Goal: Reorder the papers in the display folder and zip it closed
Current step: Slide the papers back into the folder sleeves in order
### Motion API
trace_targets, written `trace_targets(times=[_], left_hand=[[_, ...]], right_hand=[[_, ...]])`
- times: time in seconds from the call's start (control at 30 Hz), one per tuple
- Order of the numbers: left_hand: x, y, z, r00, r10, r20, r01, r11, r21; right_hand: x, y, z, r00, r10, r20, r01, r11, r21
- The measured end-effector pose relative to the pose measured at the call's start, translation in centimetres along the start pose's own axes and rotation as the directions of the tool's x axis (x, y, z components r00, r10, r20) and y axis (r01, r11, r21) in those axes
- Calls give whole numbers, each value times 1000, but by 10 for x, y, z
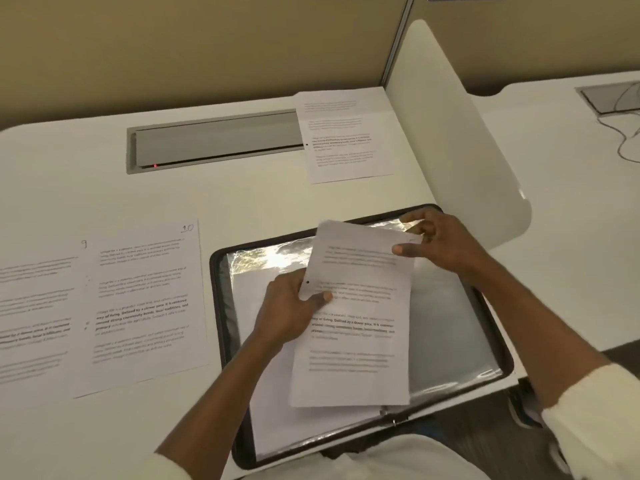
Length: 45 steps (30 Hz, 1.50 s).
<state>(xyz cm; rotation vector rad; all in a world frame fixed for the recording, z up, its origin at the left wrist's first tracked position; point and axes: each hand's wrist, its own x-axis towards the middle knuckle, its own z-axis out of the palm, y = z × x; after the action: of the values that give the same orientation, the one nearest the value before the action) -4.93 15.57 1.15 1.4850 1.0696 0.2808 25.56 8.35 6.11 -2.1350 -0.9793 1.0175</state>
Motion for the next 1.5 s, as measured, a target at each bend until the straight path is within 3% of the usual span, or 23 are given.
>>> trace_targets(times=[0.2, 0.33, 0.47, 0.6, 0.73, 0.87, 0.93, 1.03, 1.1, 1.3, 1.5], left_hand=[[1, 21, 26, 999, -17, -51, 22, 995, 99], [2, 35, 48, 990, -67, -121, 70, 997, 26], [7, 46, 74, 964, -107, -245, 83, 991, -108], [18, 45, 100, 850, -296, -436, 224, 952, -210], [18, 34, 133, 757, -383, -530, 331, 923, -194], [15, 42, 171, 635, -339, -694, 586, 797, 148], [18, 54, 196, 660, -262, -704, 607, 738, 295], [31, 65, 233, 755, -119, -645, 561, 626, 541], [42, 72, 256, 789, -74, -610, 534, 574, 621], [76, 85, 312, 883, -195, -428, 452, 605, 656], [92, 100, 322, 872, -279, -402, 489, 533, 691]], right_hand=[[46, -38, -39, 931, -84, 355, 214, 915, -343], [75, -51, -42, 811, -119, 573, 462, 731, -502], [101, -53, -39, 761, -157, 630, 595, 556, -580], [131, -60, -51, 754, -178, 632, 640, 415, -647], [159, -78, -71, 725, -222, 652, 685, 327, -651], [185, -96, -88, 707, -242, 665, 706, 290, -646], [198, -104, -96, 692, -258, 674, 722, 280, -633], [217, -114, -105, 692, -305, 654, 722, 297, -625], [227, -118, -111, 702, -324, 634, 712, 324, -623], [252, -126, -126, 732, -324, 599, 678, 427, -598], [270, -136, -133, 739, -343, 581, 672, 436, -598]])
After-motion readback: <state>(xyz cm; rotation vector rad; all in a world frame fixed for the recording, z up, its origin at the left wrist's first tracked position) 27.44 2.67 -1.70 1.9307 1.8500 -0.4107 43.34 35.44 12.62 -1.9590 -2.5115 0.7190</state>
